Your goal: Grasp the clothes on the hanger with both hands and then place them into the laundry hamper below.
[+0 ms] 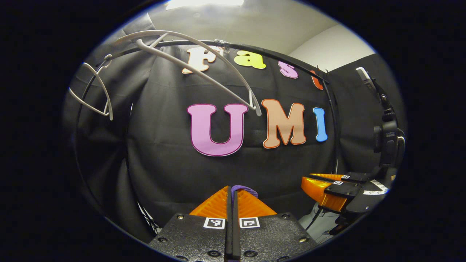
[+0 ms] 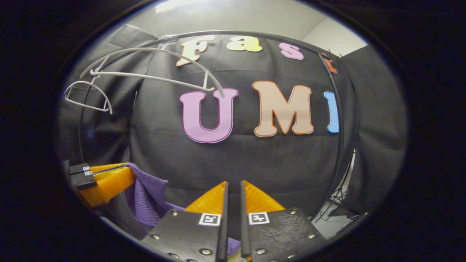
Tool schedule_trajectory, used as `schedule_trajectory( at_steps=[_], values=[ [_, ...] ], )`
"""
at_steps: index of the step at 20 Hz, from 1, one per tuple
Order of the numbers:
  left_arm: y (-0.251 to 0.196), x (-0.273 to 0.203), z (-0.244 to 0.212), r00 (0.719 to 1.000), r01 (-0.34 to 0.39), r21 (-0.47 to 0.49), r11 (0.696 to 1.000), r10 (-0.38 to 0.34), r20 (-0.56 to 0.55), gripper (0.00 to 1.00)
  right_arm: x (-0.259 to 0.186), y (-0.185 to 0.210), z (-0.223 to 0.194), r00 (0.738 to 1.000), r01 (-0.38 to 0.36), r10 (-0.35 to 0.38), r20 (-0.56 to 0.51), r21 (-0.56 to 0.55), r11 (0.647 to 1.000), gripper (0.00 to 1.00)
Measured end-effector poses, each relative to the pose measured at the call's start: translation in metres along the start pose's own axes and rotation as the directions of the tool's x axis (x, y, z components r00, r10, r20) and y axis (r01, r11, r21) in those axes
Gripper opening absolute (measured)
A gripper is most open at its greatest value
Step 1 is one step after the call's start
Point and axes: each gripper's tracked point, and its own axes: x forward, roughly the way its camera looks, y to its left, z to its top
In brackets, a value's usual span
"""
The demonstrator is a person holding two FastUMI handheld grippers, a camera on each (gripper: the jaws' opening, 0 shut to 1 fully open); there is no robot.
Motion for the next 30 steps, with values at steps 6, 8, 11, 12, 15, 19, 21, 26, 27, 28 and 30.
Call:
schedule_trajectory(
  at_steps=[6, 8, 11, 12, 15, 19, 21, 26, 27, 28, 30],
  values=[
    [0.006, -0.003, -0.045, 1.000, -0.028, -0.029, 0.999, 0.028, -0.013, 0.00, -0.005, -0.001, -0.030, 1.000, 0.018, -0.018, 0.020, -0.014, 1.000, 0.76],
    [0.005, 0.001, -0.063, 0.999, -0.033, -0.043, 0.998, 0.032, -0.037, 0.00, -0.007, -0.007, -0.038, 0.999, 0.041, -0.040, 0.028, -0.023, 0.999, 0.99],
    [0.002, 0.010, -0.093, 0.996, -0.045, -0.064, 0.997, 0.040, -0.078, 0.00, -0.009, -0.010, -0.059, 0.998, 0.057, -0.057, -0.002, -0.030, 0.998, 0.99],
    [0.003, 0.011, -0.103, 0.995, -0.050, -0.067, 0.996, 0.044, -0.094, 0.00, -0.009, -0.011, -0.069, 0.998, 0.060, -0.061, -0.018, -0.033, 0.998, 0.99],
    [0.009, 0.007, -0.139, 0.990, -0.062, -0.075, 0.995, 0.051, -0.133, 0.00, -0.008, -0.005, -0.102, 0.996, 0.047, -0.050, -0.068, -0.044, 0.998, 0.99],
    [0.014, 0.007, -0.189, 0.977, -0.084, -0.084, 0.993, 0.065, -0.201, 0.00, -0.007, 0.002, -0.161, 0.988, 0.028, -0.038, -0.149, -0.067, 0.997, 0.97],
    [0.017, 0.005, -0.222, 0.965, -0.101, -0.078, 0.992, 0.079, -0.252, 0.01, -0.010, 0.007, -0.198, 0.977, 0.016, -0.030, -0.211, -0.066, 0.998, 0.99],
    [0.019, -0.011, -0.313, 0.905, -0.114, -0.056, 0.992, 0.081, -0.418, 0.01, -0.011, 0.008, -0.287, 0.930, -0.001, -0.033, -0.367, -0.093, 0.996, 0.99],
    [0.019, -0.014, -0.326, 0.895, -0.115, -0.049, 0.992, 0.082, -0.438, 0.01, -0.012, 0.009, -0.305, 0.916, -0.007, -0.032, -0.401, -0.097, 0.995, 0.98],
    [0.019, -0.015, -0.336, 0.884, -0.109, -0.041, 0.993, 0.078, -0.461, 0.01, -0.013, 0.009, -0.323, 0.901, -0.017, -0.030, -0.434, -0.104, 0.994, 0.99],
    [0.018, -0.017, -0.357, 0.860, -0.116, -0.053, 0.992, 0.074, -0.504, 0.04, -0.015, 0.006, -0.352, 0.868, -0.016, -0.034, -0.496, -0.097, 0.995, 0.97]
  ],
)
